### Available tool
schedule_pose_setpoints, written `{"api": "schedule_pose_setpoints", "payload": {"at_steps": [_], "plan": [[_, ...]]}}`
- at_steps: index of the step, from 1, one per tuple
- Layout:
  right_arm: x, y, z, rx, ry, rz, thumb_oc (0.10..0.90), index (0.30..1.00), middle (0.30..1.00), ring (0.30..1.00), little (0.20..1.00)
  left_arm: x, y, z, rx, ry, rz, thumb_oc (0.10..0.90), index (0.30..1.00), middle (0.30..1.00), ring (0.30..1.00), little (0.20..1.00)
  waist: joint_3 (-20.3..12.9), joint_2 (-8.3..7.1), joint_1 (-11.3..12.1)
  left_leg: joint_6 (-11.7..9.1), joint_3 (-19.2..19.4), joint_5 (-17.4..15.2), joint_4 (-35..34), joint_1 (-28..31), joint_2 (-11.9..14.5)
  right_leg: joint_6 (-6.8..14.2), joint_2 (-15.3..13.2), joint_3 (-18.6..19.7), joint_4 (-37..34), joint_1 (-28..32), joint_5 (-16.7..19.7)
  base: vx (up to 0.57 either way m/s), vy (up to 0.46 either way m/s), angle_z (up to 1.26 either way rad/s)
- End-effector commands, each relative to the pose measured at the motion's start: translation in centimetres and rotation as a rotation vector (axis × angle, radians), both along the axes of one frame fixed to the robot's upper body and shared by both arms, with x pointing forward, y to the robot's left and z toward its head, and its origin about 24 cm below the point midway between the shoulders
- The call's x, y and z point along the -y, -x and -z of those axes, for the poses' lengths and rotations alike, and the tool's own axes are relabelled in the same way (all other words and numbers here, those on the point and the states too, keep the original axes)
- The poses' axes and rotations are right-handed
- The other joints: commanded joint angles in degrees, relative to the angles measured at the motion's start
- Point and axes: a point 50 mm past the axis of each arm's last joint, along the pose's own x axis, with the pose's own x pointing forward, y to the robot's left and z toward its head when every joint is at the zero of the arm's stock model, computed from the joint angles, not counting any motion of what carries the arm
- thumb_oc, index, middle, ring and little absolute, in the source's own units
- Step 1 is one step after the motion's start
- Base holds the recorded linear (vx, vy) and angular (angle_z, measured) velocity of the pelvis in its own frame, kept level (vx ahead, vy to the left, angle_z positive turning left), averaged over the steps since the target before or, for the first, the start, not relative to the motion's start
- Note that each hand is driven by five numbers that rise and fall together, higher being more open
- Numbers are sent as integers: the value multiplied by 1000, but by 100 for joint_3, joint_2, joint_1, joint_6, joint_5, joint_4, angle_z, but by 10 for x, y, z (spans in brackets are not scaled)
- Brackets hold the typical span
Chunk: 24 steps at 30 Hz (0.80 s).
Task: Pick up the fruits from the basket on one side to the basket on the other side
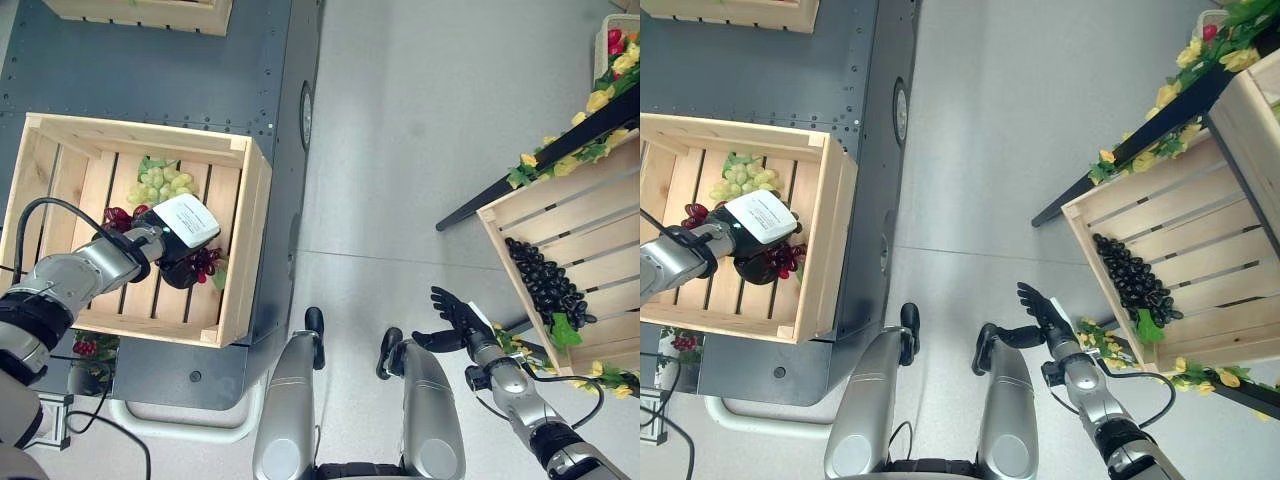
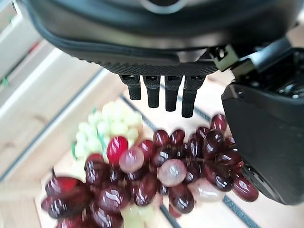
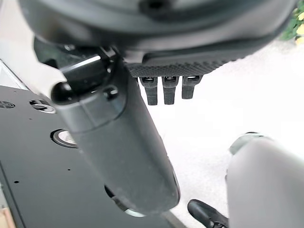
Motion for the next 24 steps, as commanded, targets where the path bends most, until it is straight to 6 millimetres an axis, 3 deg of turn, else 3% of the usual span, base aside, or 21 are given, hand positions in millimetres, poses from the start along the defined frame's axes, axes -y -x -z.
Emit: {"api": "schedule_pose_setpoints", "payload": {"at_steps": [1, 8, 21, 22, 23, 24], "plan": [[14, -6, -23, 149, -31, 4, 800, 900, 900, 900, 900, -27, 1, -65, 222, -46, -142, 800, 900, 900, 900, 900, -79, 54, 19, 188, 164, -264, -434, 464, -170, 31, 62, -202, -498, 9, 1080, -12, -1, 5], [6, -9, -28, 179, -60, -12, 800, 900, 900, 900, 900, -28, -3, -78, 195, -96, -240, 800, 900, 900, 900, 900, -79, -50, 19, 205, 119, -282, -375, 189, -131, 87, 71, -206, -356, -283, 1198, -11, 2, 8], [2, -9, -25, 195, -89, 3, 800, 900, 900, 900, 900, -25, -9, -78, 115, -149, -330, 800, 900, 900, 900, 900, -79, -223, 23, 291, -3, -320, -354, -127, -85, 189, 109, -235, -149, -648, 1386, -2, -8, 3], [2, -9, -25, 195, -91, 2, 800, 900, 900, 900, 900, -26, -8, -78, 110, -153, -336, 532, 498, 498, 498, 498, -79, -230, 25, 296, -5, -321, -361, -123, -85, 194, 109, -238, -143, -650, 1390, 0, 0, 0], [1, -9, -25, 197, -92, 1, 800, 900, 900, 900, 900, -26, -9, -78, 105, -155, -338, 425, 338, 338, 338, 338, -79, -233, 24, 300, -8, -325, -360, -126, -88, 198, 112, -236, -136, -658, 1402, 0, 0, 0], [0, -10, -26, 201, -97, -2, 800, 900, 900, 900, 900, -25, -9, -79, 110, -149, -336, 400, 300, 300, 300, 300, -79, -240, 26, 306, -15, -332, -359, -126, -89, 205, 115, -235, -123, -666, 1414, 0, 0, 0]]}}
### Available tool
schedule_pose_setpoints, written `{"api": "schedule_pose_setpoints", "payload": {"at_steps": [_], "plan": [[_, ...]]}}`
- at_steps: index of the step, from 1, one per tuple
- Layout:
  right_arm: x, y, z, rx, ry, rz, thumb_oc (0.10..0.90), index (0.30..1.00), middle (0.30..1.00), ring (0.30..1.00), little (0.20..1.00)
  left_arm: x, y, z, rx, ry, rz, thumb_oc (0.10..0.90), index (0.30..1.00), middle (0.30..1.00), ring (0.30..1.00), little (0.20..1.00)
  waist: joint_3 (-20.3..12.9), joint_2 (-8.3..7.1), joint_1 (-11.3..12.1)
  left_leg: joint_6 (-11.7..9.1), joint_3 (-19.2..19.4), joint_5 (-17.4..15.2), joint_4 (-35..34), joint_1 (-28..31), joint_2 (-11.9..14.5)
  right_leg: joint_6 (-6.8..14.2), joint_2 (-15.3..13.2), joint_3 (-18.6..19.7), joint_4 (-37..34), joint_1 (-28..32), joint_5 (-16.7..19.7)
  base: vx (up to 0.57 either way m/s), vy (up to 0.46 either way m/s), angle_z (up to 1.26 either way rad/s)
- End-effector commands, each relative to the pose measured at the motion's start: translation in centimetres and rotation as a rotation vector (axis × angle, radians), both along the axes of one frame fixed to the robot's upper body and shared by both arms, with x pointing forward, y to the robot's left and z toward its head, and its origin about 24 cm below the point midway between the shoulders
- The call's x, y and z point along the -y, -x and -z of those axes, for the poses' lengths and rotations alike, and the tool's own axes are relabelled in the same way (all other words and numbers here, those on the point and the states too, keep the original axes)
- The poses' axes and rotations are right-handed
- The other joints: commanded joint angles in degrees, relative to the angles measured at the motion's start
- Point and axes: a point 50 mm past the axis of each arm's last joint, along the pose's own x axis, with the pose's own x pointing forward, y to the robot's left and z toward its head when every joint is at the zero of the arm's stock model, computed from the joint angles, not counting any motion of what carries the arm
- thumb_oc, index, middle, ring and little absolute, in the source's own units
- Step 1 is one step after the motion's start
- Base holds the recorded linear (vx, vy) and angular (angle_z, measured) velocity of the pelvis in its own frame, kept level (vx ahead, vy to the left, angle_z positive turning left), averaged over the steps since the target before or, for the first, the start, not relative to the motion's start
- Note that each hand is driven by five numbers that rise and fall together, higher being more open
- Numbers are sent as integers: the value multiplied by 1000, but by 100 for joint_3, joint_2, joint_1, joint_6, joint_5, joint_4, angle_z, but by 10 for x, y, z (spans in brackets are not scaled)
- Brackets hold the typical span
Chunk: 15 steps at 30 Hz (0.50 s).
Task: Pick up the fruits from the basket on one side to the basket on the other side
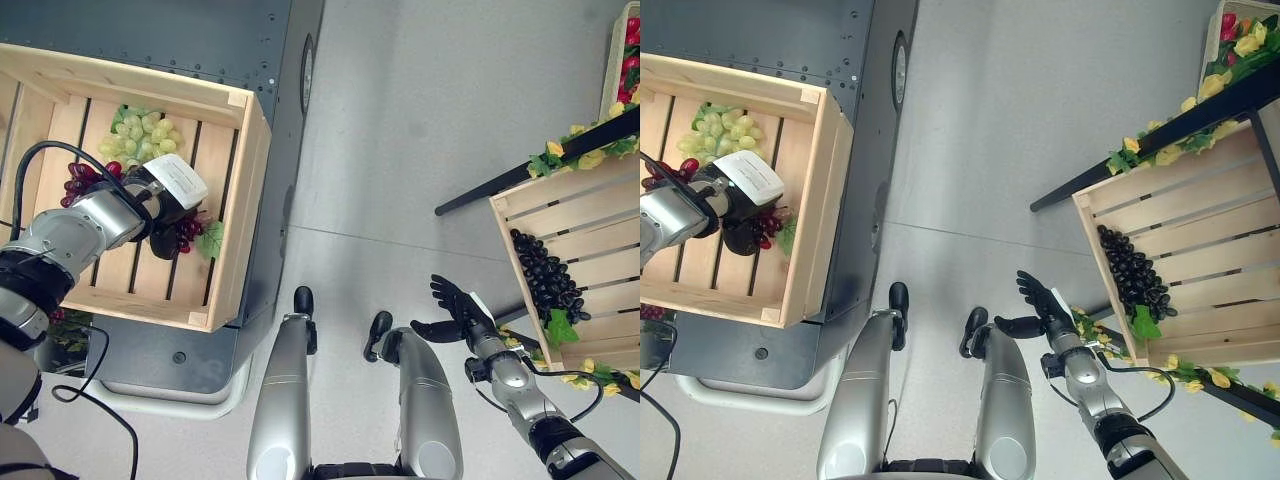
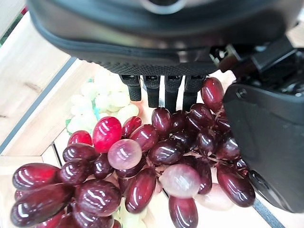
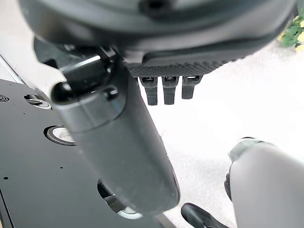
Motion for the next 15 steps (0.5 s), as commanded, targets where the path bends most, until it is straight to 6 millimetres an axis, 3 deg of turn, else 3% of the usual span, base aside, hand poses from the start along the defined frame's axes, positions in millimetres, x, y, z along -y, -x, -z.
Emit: {"api": "schedule_pose_setpoints", "payload": {"at_steps": [1, 10, 15], "plan": [[4, -3, -16, 125, -80, 14, 800, 900, 900, 900, 900, -39, 10, -29, 86, -54, -200, 400, 300, 300, 300, 300, -69, -17, 87, 298, 307, -360, -735, 728, -104, 233, 44, 47, -231, -148, 1385, 0, 0, 0], [-1, -2, -16, 136, -101, 1, 800, 900, 900, 900, 900, -33, 10, -43, 208, 26, -88, 400, 300, 300, 300, 300, -69, 7, 126, 308, 290, -417, -845, 1184, -163, 278, 29, 62, -429, 251, 1422, 0, 0, 0], [-4, 0, -15, 125, -109, 9, 800, 900, 900, 900, 900, -46, 20, -52, 355, 192, -33, 400, 300, 300, 300, 300, -69, 106, 200, 311, 290, -422, -1094, 1952, -280, 304, 14, 101, -749, 973, 1410, 9, -11, -4]]}}
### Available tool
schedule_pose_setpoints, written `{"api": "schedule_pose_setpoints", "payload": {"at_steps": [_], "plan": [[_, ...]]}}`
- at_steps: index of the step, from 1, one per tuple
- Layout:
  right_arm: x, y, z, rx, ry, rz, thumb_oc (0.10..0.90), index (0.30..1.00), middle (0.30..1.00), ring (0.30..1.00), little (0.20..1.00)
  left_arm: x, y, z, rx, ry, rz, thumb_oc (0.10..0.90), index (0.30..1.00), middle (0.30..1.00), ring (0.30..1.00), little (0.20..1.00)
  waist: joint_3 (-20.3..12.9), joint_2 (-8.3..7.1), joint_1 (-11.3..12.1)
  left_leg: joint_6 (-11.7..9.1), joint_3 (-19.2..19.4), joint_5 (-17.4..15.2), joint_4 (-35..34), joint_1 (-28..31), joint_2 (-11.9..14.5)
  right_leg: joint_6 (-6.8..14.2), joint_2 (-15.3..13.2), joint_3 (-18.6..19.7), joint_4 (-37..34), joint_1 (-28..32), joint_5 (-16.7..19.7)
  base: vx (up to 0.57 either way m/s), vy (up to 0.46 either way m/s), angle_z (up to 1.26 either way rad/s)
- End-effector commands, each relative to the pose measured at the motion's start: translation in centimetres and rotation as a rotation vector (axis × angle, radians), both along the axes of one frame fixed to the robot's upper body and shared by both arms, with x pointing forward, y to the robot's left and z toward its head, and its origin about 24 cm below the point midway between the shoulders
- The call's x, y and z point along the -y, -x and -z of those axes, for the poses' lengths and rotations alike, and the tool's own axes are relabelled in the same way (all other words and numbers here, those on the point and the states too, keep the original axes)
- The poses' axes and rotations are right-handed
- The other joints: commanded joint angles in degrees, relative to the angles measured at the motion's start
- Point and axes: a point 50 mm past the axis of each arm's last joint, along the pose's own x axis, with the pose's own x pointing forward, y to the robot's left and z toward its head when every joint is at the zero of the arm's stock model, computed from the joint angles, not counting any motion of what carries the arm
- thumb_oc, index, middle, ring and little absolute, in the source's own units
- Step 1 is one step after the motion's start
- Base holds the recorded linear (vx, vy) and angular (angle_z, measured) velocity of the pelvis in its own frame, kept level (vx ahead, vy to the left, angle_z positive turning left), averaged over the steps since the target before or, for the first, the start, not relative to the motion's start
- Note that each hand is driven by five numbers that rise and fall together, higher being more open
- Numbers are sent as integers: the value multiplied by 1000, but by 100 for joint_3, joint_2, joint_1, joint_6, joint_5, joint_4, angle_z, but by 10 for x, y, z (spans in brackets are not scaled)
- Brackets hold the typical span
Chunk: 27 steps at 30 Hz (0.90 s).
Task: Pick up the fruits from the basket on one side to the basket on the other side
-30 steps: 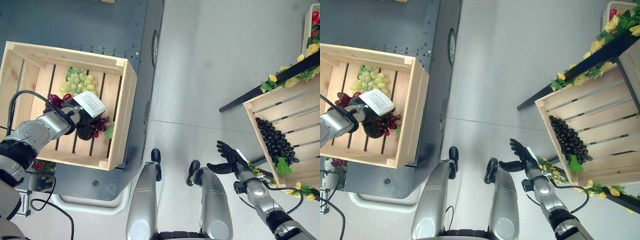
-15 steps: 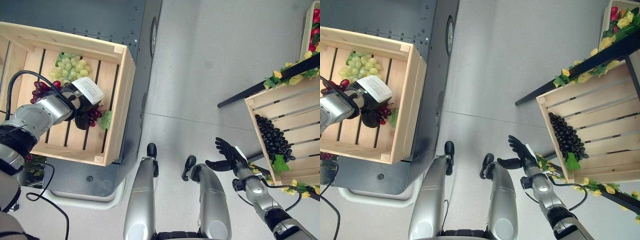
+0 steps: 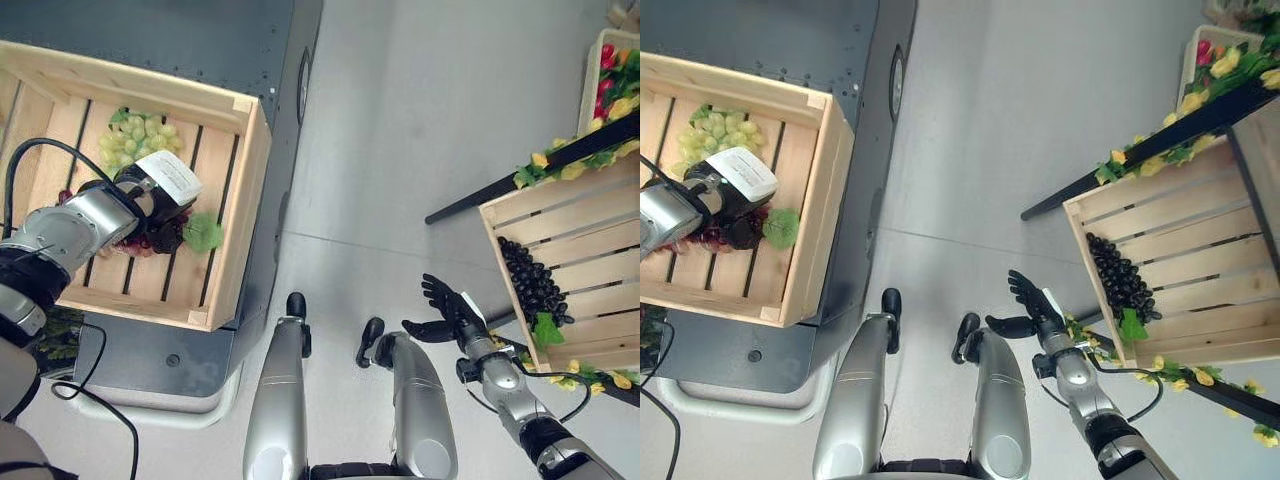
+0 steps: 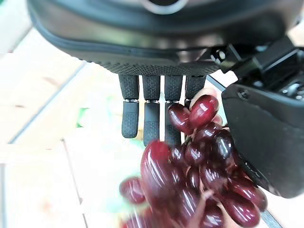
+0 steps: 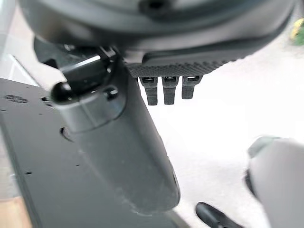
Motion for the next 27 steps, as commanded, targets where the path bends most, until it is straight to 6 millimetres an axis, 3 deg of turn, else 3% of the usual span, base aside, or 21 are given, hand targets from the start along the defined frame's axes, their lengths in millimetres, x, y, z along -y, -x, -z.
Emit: {"api": "schedule_pose_setpoints", "payload": {"at_steps": [1, 5, 7, 13, 14, 23, 27], "plan": [[15, -1, -20, 118, -51, 39, 800, 900, 900, 900, 900, -36, 20, -57, 318, 152, -58, 400, 300, 300, 300, 300, -65, 312, 117, 276, 267, -413, -979, 1386, -284, 243, 17, 51, -577, 428, 1332, 13, -10, -7], [13, -1, -20, 112, -52, 54, 800, 900, 900, 900, 900, -48, 28, -49, 374, 334, -66, 400, 300, 300, 300, 300, -76, 417, 153, 267, 264, -346, -1233, 1861, -348, 244, 15, 83, -762, 862, 1313, 10, -1, -12], [9, 2, -17, 98, -53, 63, 800, 900, 900, 900, 900, -63, 38, -37, 467, 579, -102, 400, 300, 300, 300, 300, -288, 529, 175, 268, 264, -280, -1492, 2161, -409, 236, 21, 112, -945, 1119, 1300, 41, 24, -11], [-3, 9, -9, 63, -48, 51, 800, 900, 900, 900, 900, -87, 59, -12, 595, 944, -157, 400, 300, 300, 300, 300, -670, 693, 160, 231, 256, -142, -2009, 2708, -520, 248, 73, 151, -1350, 1583, 1324, 41, 13, -8], [-8, 13, -5, 44, -48, 52, 800, 900, 900, 900, 900, -93, 65, -6, 655, 1103, -175, 400, 300, 300, 300, 300, -831, 730, 153, 212, 245, -95, -2239, 2933, -563, 257, 111, 167, -1575, 1795, 1318, 63, -3, -3], [-20, 29, 11, -13, -58, 58, 800, 900, 900, 900, 900, -105, 83, 27, 893, 1667, -245, 400, 300, 300, 300, 300, -1565, 803, 105, 133, 34, 47, -3001, 3621, -699, 181, 385, 243, -2713, 2630, 1324, 63, -30, 2], [-23, 31, 13, -25, -62, 61, 800, 900, 900, 900, 900, -103, 85, 40, 931, 1780, -253, 400, 300, 300, 300, 300, -1716, 812, 102, 137, -29, 69, -3115, 3738, -727, 148, 411, 251, -2866, 2771, 1322, 50, -15, -2]]}}
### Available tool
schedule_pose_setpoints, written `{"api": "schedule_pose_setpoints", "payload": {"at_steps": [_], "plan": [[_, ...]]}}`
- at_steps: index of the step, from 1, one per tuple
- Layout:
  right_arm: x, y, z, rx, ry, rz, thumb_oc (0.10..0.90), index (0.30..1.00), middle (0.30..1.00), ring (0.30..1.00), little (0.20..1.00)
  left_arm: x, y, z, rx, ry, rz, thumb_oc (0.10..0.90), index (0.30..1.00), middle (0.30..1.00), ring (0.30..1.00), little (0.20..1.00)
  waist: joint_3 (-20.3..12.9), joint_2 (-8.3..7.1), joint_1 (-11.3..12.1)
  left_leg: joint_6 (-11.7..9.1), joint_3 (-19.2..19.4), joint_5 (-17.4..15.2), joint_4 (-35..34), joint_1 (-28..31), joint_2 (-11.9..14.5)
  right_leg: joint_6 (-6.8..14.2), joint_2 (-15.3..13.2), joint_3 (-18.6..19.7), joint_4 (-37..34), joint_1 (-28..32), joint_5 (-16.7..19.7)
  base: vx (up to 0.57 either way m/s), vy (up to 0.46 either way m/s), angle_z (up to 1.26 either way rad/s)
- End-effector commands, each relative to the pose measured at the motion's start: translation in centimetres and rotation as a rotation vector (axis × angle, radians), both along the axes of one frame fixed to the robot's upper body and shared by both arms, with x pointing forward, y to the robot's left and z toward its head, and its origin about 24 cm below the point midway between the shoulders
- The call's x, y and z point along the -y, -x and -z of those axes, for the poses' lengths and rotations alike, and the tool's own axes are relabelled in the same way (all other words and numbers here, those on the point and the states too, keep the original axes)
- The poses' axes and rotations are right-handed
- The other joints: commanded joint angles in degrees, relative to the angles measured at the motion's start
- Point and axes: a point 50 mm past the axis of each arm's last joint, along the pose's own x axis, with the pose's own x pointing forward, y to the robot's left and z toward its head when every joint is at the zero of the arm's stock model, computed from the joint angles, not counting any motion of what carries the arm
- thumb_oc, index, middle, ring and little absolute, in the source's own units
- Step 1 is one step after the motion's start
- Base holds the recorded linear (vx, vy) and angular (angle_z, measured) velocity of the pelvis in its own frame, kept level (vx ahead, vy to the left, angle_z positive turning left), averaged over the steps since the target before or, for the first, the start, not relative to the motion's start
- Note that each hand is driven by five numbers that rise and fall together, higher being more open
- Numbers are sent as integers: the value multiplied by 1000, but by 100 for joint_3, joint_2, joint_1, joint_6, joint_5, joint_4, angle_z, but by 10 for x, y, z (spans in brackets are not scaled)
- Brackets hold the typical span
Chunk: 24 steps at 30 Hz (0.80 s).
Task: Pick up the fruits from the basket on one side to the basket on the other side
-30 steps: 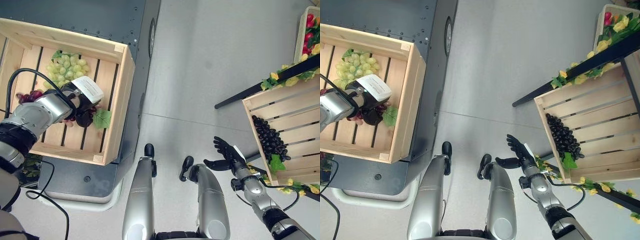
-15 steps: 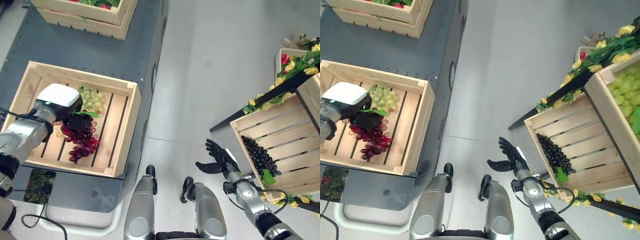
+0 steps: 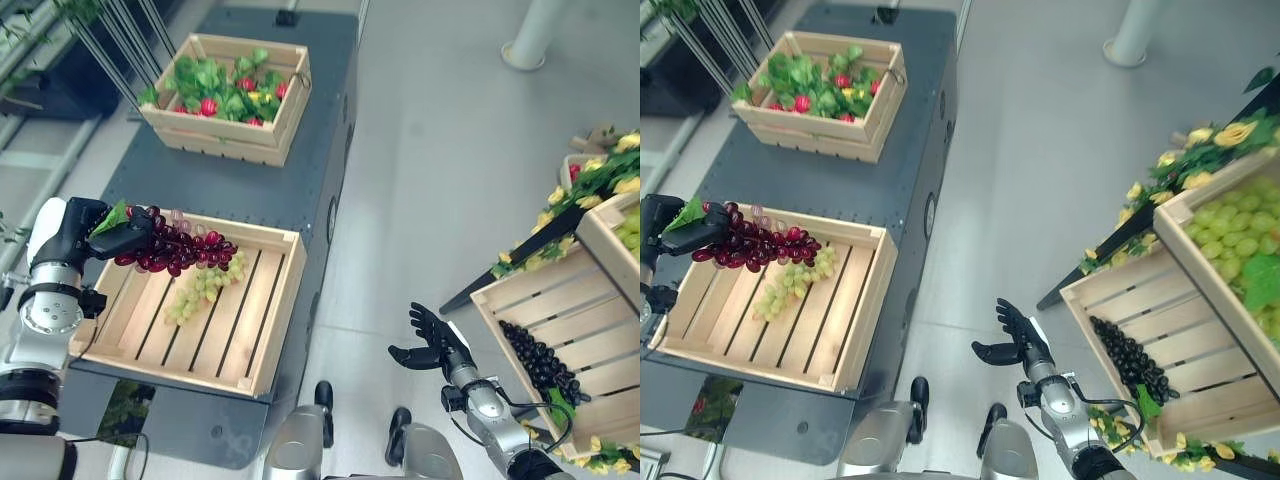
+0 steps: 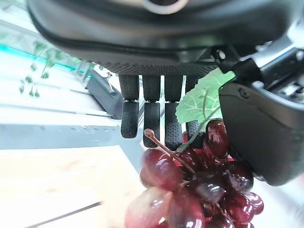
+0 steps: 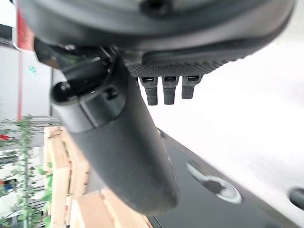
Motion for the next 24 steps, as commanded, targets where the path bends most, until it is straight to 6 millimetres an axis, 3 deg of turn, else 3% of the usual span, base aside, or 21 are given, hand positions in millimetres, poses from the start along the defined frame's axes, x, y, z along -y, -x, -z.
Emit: {"api": "schedule_pose_setpoints", "payload": {"at_steps": [1, 6, 11, 16, 24], "plan": [[0, -8, -15, 105, -3, 32, 800, 900, 900, 900, 900, -11, 5, -37, 319, 148, -73, 400, 300, 300, 300, 300, -592, 274, -115, 89, -379, -372, -632, 712, -489, -151, 198, 92, -141, -146, 568, 47, -11, 4], [-9, -4, -12, 97, -28, -5, 800, 900, 900, 900, 900, -1, -1, -33, 411, 311, -4, 400, 300, 300, 300, 300, -742, 308, -94, 119, -447, -340, -800, 866, -514, -139, 181, 73, -231, -9, 614, 37, -12, 3], [-21, -10, -22, 153, -58, -45, 800, 900, 900, 900, 900, 13, -8, -39, 430, 303, 85, 400, 300, 300, 300, 300, -796, 333, -49, 124, -518, -294, -939, 950, -523, -97, 160, 55, -336, 64, 685, -2, -40, 4], [-49, -27, -58, 325, -93, -133, 800, 900, 900, 900, 900, 32, -19, -55, 469, 313, 219, 400, 300, 300, 300, 300, -933, 397, 41, 106, -614, -196, -1169, 1042, -529, -85, 176, 49, -628, 212, 761, -4, -69, 2], [-75, -59, -118, 550, -71, -245, 800, 900, 900, 900, 900, 65, -40, -72, 464, 289, 372, 400, 300, 300, 300, 300, -1132, 396, 163, 19, -767, -8, -1506, 1133, -501, -162, 264, 4, -1157, 445, 795, -21, -92, -1]]}}
